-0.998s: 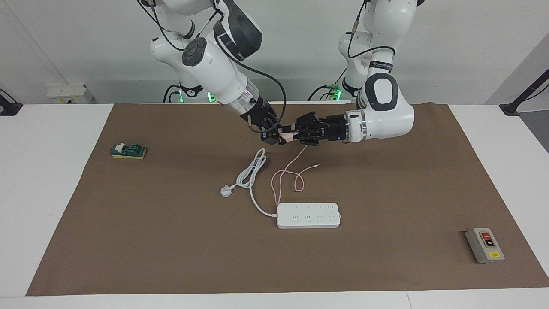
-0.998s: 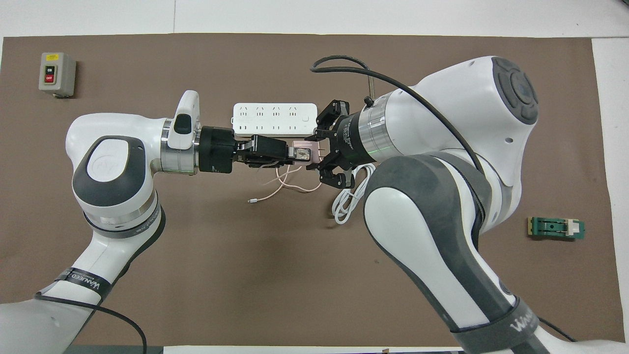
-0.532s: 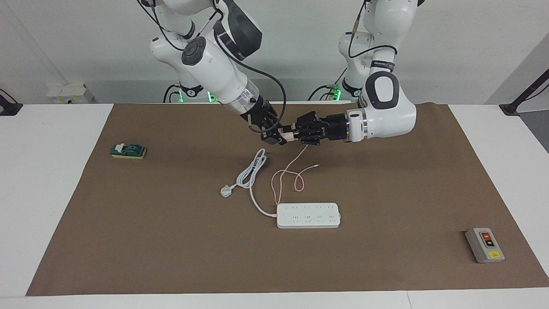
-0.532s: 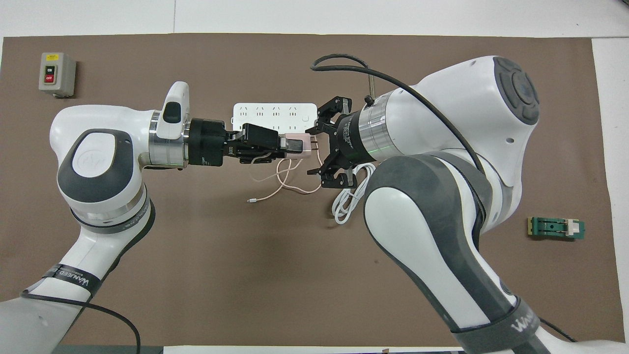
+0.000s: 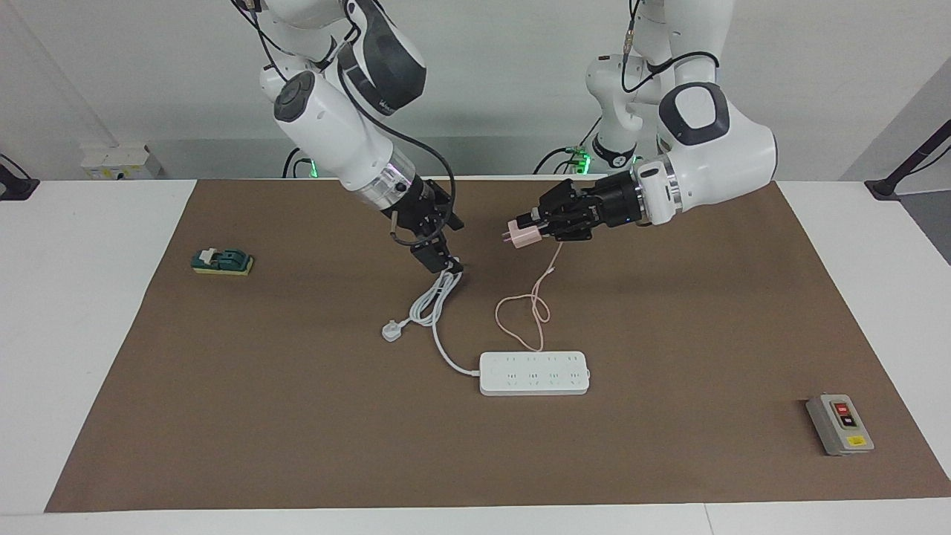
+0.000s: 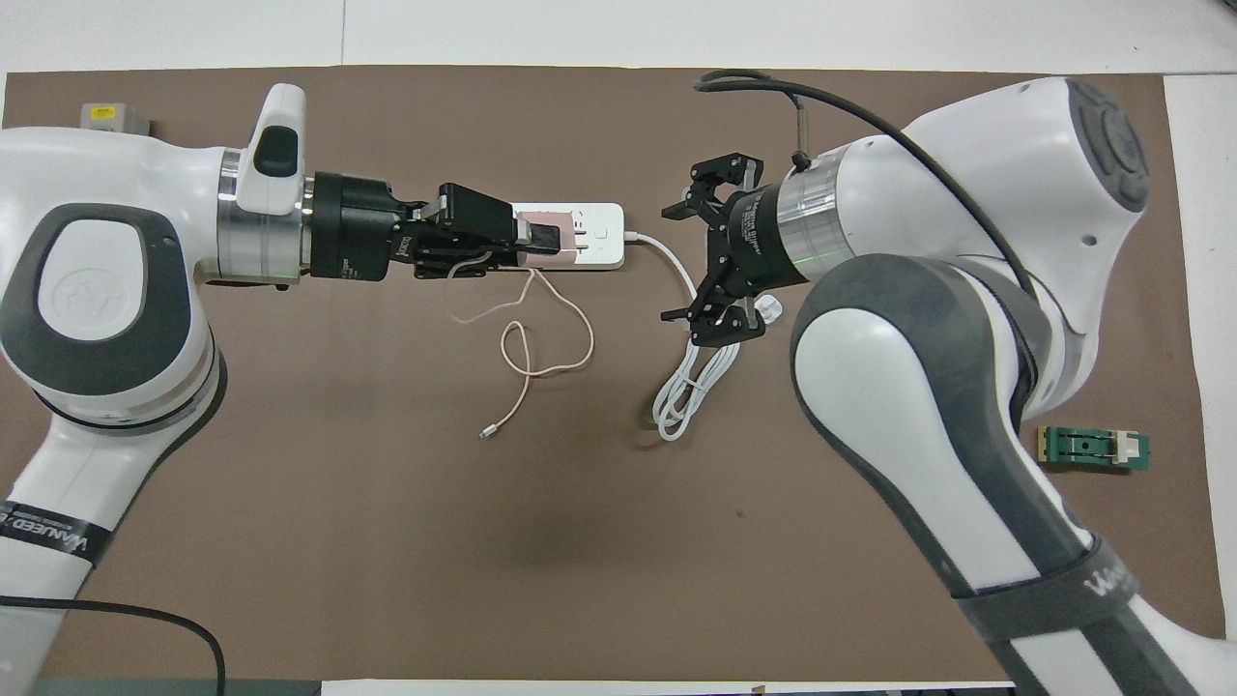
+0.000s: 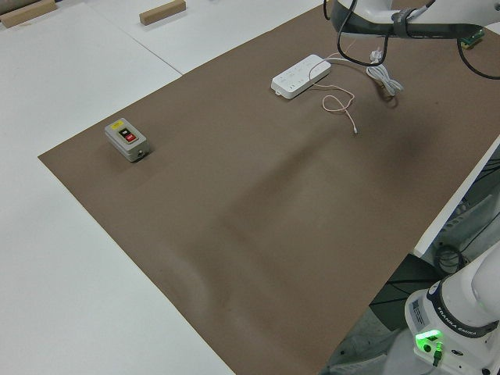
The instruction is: Plug charger into power strip
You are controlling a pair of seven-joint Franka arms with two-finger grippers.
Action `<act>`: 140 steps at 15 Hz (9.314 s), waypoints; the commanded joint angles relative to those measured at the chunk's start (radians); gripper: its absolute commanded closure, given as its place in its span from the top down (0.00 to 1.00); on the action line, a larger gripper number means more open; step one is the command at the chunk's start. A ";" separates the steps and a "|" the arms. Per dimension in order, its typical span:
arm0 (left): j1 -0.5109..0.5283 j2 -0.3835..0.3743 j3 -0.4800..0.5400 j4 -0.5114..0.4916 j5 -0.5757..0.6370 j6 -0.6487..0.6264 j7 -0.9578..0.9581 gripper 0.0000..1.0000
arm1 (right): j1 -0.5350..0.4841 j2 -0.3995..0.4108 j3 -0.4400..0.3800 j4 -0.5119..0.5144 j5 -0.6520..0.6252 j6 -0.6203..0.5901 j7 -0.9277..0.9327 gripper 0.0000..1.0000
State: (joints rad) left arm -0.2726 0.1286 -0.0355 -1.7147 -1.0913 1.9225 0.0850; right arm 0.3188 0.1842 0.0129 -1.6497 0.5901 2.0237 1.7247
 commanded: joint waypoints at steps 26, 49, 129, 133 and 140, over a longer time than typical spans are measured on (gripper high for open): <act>-0.106 -0.006 0.003 -0.051 0.809 -0.025 0.361 0.00 | -0.277 -0.098 -0.001 0.004 -0.582 -0.275 -1.255 1.00; -0.059 0.262 -0.003 0.043 1.033 0.291 0.815 0.00 | -0.337 -0.235 0.015 -0.008 -0.618 -0.522 -1.754 1.00; 0.033 0.373 -0.221 0.076 1.332 0.153 0.717 0.00 | -0.414 -0.236 0.052 -0.002 -0.616 -0.479 -1.746 1.00; 0.035 0.416 -0.233 0.147 1.347 0.106 0.711 0.00 | -0.414 -0.236 0.052 -0.002 -0.616 -0.479 -1.746 1.00; 0.043 0.497 -0.267 0.245 1.413 0.046 0.719 0.00 | -0.414 -0.236 0.052 -0.002 -0.616 -0.479 -1.746 1.00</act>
State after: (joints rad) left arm -0.2404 0.5537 -0.2643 -1.5146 0.3099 2.0532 0.8240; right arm -0.0811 -0.0409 0.0539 -1.6447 -0.0175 1.5451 -0.0060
